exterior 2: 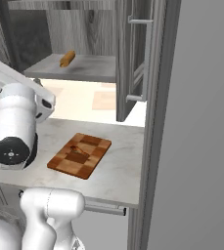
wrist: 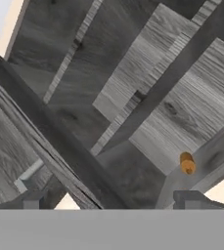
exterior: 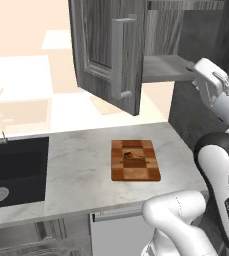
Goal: Open the cabinet, retrieve the rolling pin, and place it next to the meat on the cutting board to prepare for tenderizing.
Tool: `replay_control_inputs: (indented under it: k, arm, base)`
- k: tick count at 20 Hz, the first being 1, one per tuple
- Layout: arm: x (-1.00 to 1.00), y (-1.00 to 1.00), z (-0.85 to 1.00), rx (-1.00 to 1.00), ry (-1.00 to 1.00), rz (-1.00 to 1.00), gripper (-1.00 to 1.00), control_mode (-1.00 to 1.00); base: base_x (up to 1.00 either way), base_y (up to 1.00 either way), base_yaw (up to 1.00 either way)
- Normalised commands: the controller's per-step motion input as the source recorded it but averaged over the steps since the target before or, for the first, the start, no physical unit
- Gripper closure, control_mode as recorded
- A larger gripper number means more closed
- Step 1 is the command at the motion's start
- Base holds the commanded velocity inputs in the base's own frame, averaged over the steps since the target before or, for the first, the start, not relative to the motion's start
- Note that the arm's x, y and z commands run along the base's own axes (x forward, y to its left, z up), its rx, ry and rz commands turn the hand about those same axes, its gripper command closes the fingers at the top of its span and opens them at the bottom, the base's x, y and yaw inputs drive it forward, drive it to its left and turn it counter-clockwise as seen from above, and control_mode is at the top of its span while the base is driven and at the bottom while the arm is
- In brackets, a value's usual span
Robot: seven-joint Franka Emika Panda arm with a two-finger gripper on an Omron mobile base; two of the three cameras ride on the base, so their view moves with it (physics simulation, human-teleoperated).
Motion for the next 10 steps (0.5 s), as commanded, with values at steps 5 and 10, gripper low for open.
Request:
replay_control_inputs:
  k: [5,10]
  arm:
    - [0.87,0.00,-0.14,0.07,0.07,0.11,-1.00,-1.00]
    - [0.80,0.00,-0.11,0.06,0.12,0.13,-1.00,-1.00]
  base:
    - [0.00,0.00,0.00]
    - [0.00,0.00,0.00]
